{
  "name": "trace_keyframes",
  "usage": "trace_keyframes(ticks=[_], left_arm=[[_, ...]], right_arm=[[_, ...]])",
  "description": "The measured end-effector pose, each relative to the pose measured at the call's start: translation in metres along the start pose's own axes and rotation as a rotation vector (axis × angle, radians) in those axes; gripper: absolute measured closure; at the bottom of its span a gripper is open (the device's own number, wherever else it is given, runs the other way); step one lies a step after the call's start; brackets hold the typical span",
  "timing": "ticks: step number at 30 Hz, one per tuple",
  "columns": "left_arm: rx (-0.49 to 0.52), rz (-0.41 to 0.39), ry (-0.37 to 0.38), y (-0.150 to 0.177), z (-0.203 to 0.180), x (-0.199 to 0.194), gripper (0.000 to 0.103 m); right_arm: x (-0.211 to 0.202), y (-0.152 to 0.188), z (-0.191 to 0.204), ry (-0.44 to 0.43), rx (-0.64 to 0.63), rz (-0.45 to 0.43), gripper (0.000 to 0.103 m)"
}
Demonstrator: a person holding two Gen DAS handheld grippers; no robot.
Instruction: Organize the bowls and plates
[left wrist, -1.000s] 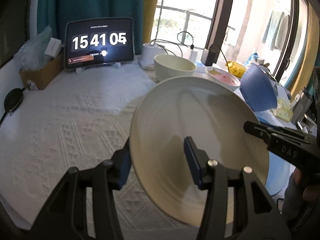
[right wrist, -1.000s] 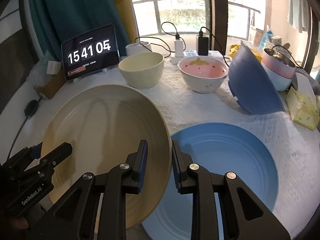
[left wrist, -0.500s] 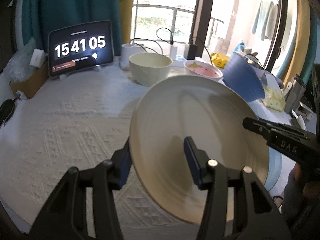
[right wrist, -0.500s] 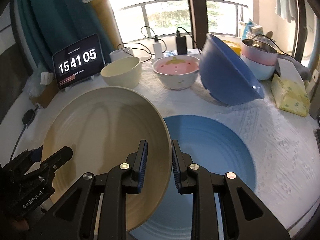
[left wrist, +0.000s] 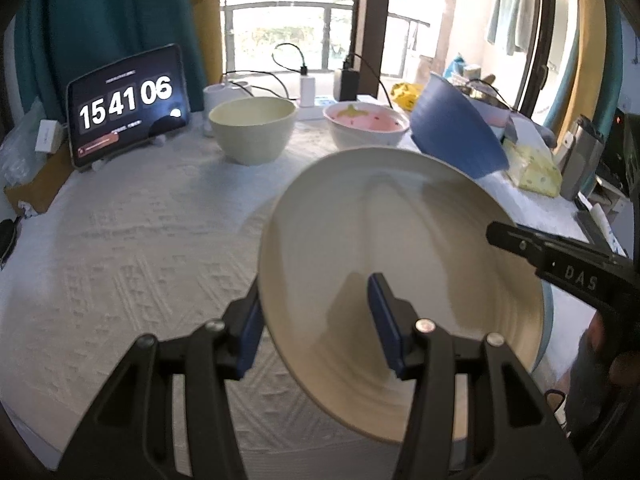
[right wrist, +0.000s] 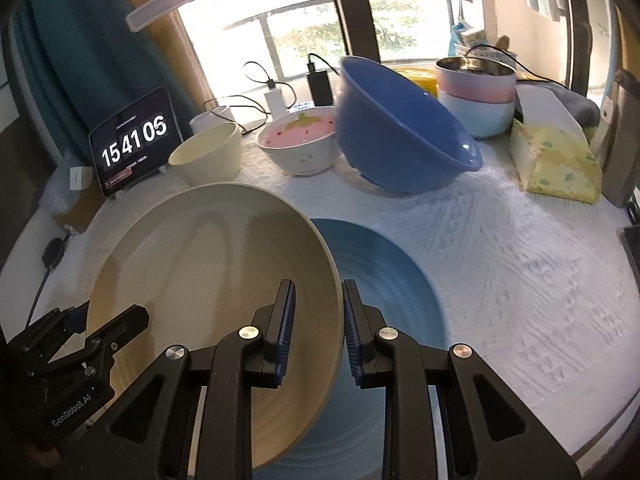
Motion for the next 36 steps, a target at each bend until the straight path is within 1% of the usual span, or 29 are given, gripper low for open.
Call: trace_keyframes(ticks=[11, 19, 23, 26, 28, 30, 32, 36], left_arm=[[0.044, 0.033, -0.022, 0.001, -0.029, 0.013, 0.052], [0.056, 0.054, -0.025, 0.001, -0.042, 0.022, 0.051], [0.037, 0.072, -0.028, 0.000, -0.043, 0.027, 0.051], [0.045, 0.088, -0.048, 0.001, -0.042, 0.030, 0.051], [0.049, 0.095, -0.045, 0.002, -0.043, 0.031, 0.051], [0.057, 0.091, -0.041, 0.003, -0.044, 0.030, 0.051], [0.062, 0.084, -0.036, 0.003, -0.045, 0.028, 0.050], [0.052, 0.079, -0.037, 0.002, -0.042, 0.026, 0.050]], right_arm=[[-0.005, 0.004, -0.030, -0.017, 0.038, -0.012, 0.077], [-0.005, 0.005, -0.046, -0.018, 0.058, -0.008, 0.077], [-0.006, 0.005, -0.049, -0.029, 0.064, -0.010, 0.077], [-0.006, 0.005, -0.050, -0.030, 0.064, -0.010, 0.077], [-0.007, 0.005, -0.050, -0.031, 0.066, -0.013, 0.077], [-0.009, 0.004, -0.050, -0.031, 0.070, -0.021, 0.077], [-0.013, 0.004, -0.052, -0.006, 0.068, -0.033, 0.077], [-0.017, 0.003, -0.058, 0.007, 0.079, -0.046, 0.077]])
Point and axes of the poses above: each gripper's, at about its wrist camera, not at the fingertips, and x roughly the way its jaws point, z to its left, y to its underside, the point moved 4 cm from there along x, roughly the way its jaws point, and after that the axes turned 3 degrees about z, right-handed, at the moved point
